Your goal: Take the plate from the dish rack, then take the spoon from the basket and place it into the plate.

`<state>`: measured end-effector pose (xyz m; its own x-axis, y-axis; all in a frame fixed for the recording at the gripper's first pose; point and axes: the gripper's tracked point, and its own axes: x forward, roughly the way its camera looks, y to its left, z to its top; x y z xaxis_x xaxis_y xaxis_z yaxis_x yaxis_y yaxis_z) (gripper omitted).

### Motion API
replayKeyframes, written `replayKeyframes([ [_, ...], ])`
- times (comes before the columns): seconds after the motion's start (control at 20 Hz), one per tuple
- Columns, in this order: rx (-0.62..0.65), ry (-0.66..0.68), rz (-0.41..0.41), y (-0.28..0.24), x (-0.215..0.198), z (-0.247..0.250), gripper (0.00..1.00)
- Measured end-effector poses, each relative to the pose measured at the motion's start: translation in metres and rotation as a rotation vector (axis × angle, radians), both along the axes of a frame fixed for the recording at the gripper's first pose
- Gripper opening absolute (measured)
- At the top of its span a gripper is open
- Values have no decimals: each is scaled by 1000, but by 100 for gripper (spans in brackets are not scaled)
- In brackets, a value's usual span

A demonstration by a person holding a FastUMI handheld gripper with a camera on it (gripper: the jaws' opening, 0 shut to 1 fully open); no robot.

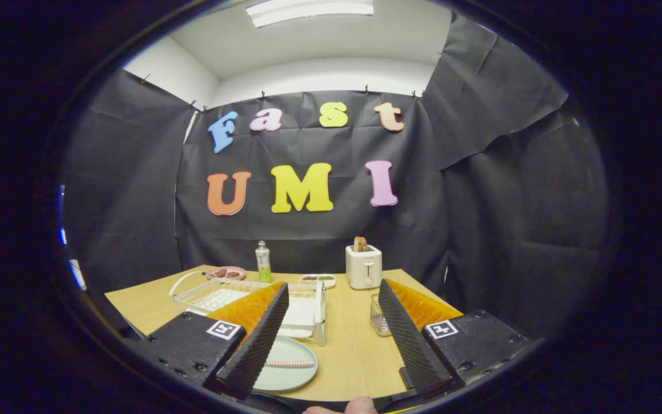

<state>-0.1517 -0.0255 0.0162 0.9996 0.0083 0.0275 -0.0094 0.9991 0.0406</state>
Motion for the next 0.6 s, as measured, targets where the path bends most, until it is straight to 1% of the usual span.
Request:
replayKeyframes([
  [0.2, 20, -28, 36, 6, -24, 29, 100],
  [0.3, 10, -45, 44, 5, -32, 42, 100],
  [0.45, -6, -50, 55, 8, -41, 47, 100],
  [0.6, 4, -28, 69, 8, -43, 44, 100],
])
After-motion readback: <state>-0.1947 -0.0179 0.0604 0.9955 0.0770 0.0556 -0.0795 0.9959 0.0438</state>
